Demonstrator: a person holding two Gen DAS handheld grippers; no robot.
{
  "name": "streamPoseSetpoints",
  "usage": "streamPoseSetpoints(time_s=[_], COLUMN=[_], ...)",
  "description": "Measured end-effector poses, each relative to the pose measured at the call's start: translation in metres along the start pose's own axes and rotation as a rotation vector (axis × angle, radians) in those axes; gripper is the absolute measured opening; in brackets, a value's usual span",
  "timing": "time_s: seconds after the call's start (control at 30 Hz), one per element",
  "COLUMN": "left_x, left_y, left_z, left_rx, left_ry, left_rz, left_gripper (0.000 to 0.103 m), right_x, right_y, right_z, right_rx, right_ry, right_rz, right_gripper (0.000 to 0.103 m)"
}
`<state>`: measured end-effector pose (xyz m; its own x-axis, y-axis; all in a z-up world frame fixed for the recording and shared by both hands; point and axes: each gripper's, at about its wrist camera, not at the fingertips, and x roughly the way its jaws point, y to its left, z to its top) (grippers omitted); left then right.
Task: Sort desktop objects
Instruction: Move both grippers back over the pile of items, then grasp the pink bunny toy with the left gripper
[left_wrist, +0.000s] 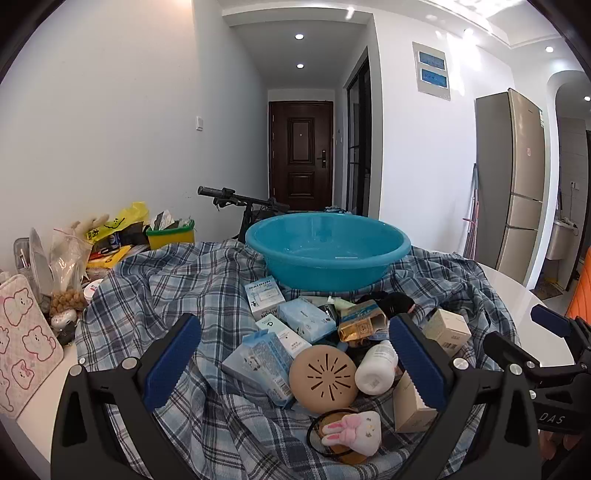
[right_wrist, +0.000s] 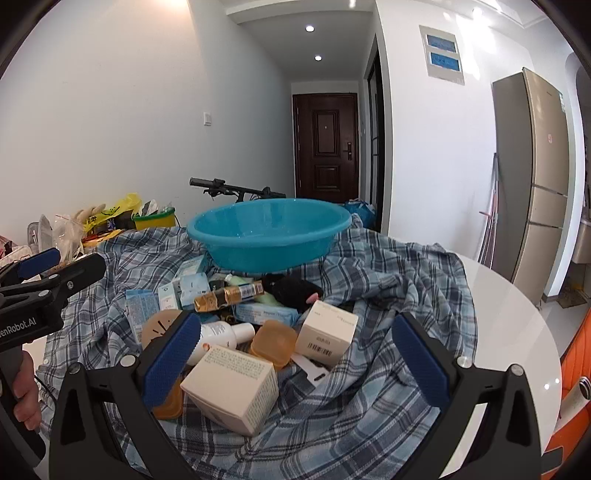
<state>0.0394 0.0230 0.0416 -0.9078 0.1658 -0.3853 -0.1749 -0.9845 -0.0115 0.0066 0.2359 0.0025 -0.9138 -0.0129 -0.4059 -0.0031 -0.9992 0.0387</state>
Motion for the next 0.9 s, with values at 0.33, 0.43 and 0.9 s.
streamPoseSetpoints(time_s=[0.33, 0.43, 0.9], left_x=[0.013, 0.016, 0.051], left_y=[-0.007, -0.011, -0.031], left_z=[-0.050, -0.054, -0.062], left_rx=[0.006, 0.010, 0.172], left_ry=[0.167, 0.188, 0.351], left_rz=[-0.019, -0.036, -0.229], left_gripper=[0.103, 0.103, 0.074], right_x=[-0.007, -0.007, 0.003], right_y=[0.005, 0.005, 0.005], right_z=[-0.049, -0.054, -0.057], right_rx=[-0.065, -0.066, -0.069], right_ry=[0.105, 0.118, 0.128], right_rz=[-0.031, -0.008, 0.059], right_gripper=[0.103, 0.103, 0.095])
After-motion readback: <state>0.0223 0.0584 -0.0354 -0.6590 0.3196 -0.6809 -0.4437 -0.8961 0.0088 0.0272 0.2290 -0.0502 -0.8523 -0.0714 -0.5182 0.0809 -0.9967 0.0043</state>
